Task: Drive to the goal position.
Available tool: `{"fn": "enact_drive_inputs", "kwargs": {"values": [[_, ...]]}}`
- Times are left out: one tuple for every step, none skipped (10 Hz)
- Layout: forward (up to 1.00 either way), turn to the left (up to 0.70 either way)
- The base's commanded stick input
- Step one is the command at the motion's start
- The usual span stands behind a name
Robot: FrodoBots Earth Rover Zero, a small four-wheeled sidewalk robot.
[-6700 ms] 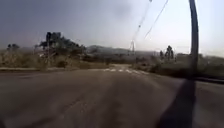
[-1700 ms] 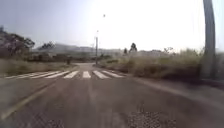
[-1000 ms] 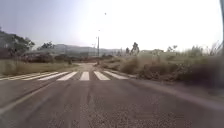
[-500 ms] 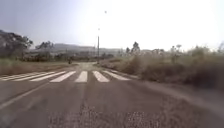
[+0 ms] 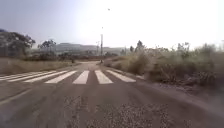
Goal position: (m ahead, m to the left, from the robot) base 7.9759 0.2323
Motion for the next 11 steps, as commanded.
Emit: {"fn": "enact_drive_inputs", "kwargs": {"values": [[0.85,0.09],[0.85,0.24],[0.85,0.27],[0.85,0.27],[0.85,0.27],[0.85,0.0],[0.85,0.0],[0.85,0.0],[0.85,0.0],[0.85,0.0],[0.85,0.0]]}}
